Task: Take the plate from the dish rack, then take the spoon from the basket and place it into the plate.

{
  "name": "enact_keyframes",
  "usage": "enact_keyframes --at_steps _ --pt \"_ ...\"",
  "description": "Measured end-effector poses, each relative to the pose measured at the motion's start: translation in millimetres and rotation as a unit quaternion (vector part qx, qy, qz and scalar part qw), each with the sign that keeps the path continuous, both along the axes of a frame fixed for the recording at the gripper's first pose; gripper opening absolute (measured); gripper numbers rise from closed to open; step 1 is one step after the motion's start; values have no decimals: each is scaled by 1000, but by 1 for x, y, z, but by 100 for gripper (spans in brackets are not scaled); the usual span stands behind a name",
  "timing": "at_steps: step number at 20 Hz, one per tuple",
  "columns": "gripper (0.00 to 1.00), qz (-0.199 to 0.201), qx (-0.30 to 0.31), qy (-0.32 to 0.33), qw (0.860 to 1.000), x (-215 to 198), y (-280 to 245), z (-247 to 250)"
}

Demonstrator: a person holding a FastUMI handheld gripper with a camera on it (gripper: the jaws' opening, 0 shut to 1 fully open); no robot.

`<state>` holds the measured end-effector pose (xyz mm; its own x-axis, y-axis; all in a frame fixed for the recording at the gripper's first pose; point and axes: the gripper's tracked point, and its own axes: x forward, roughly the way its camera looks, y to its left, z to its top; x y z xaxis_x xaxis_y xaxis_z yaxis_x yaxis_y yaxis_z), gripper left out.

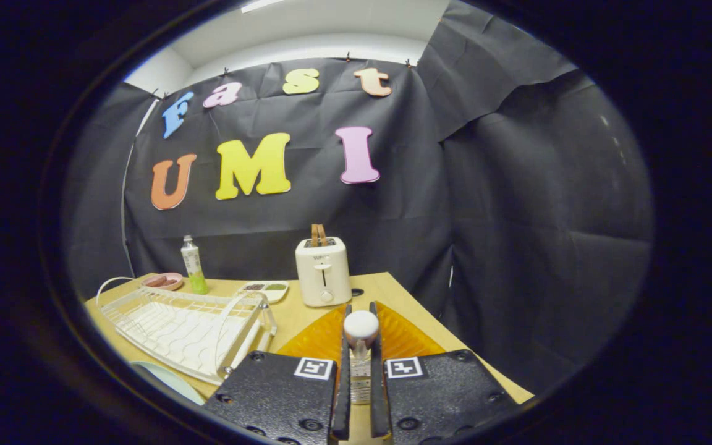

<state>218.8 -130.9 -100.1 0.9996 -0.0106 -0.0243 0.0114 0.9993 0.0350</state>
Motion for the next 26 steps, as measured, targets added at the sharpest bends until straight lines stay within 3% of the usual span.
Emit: enact_keyframes --at_steps 5,15,20,26 --pt "18 -21 -18 -14 1000 -32 6 42" --pt "18 25 -8 -38 999 -130 92 114" --pt "18 82 -37 -41 995 -174 165 104" --pt "18 155 -36 2 987 -195 247 40"
